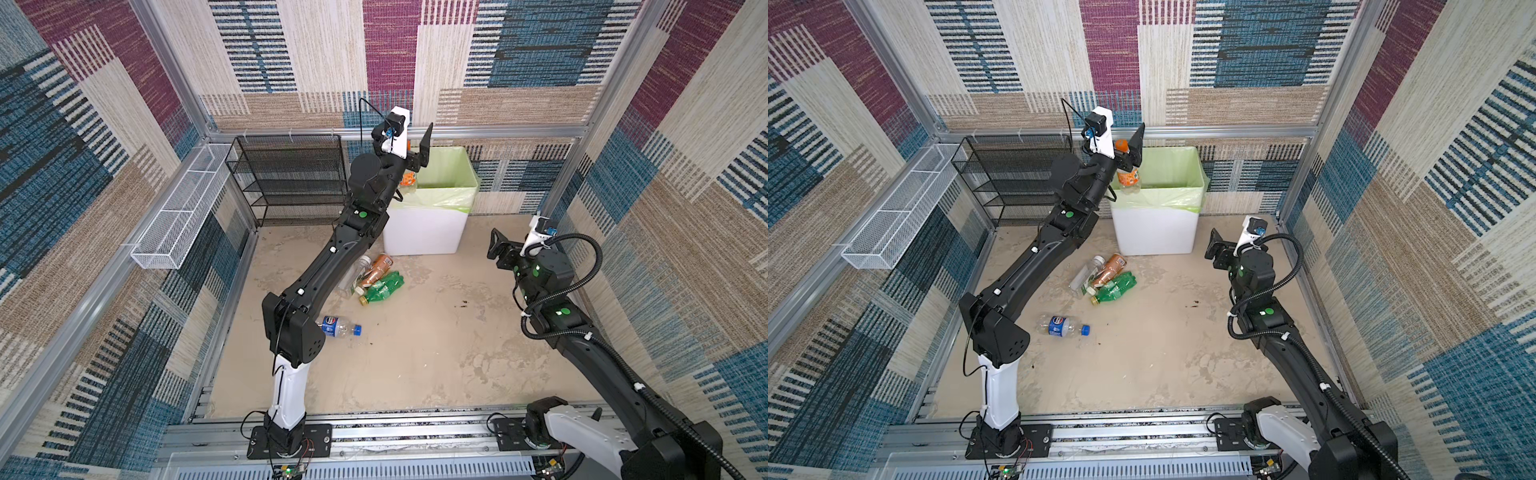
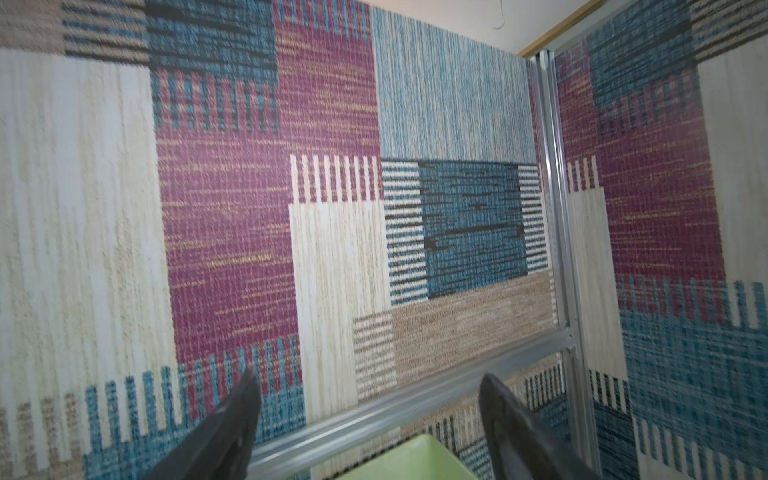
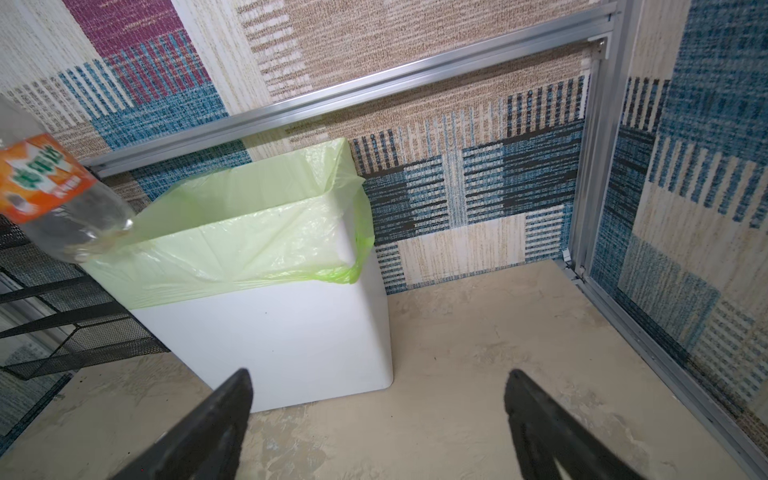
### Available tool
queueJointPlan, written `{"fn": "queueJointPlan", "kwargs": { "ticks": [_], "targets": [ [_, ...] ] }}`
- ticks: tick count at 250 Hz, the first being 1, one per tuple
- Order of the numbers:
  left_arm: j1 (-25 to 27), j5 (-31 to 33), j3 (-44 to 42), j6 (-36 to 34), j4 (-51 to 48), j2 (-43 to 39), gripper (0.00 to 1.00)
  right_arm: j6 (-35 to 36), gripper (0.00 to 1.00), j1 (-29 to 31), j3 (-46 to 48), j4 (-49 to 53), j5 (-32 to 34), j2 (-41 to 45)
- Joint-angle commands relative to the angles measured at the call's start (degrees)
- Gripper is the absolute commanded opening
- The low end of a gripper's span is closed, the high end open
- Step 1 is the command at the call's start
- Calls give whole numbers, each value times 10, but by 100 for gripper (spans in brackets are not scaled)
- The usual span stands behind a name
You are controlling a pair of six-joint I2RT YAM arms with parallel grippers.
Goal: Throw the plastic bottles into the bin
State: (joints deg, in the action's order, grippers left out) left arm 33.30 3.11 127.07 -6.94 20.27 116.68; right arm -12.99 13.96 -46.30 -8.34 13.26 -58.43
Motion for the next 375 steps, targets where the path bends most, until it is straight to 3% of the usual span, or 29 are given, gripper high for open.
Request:
{"fn": "queueJointPlan", "kwargs": {
  "ticks": [1,52,87,129,170,199,236,290,375],
  "targets": [
    [-2,-16,13,36,-85,-7,88,-7,96,0,7,17,-10,10],
    [-10,-14,-70,40,-105,-67,88,-10,96,0,5,23,-27,4],
    [-23,-17,-210,69,-143,-165,88,-5,97,0,-35,93,-76,-23],
    [-39,-42,-399,110,-214,-292,87,15,96,21,-68,219,-190,-74],
    [-49,-96,-576,185,-249,-370,85,-33,96,49,-39,316,-154,-121],
    [-49,-94,-667,213,-242,-414,84,-110,95,49,27,325,-136,-75],
    [-49,-101,-683,211,-255,-429,84,-148,95,49,39,367,-106,-47],
    [-49,-106,-683,207,-259,-436,84,-169,93,49,39,439,-130,-35],
    [-56,-123,-689,212,-233,-431,83,-295,90,56,20,607,-82,23]
  ]
}}
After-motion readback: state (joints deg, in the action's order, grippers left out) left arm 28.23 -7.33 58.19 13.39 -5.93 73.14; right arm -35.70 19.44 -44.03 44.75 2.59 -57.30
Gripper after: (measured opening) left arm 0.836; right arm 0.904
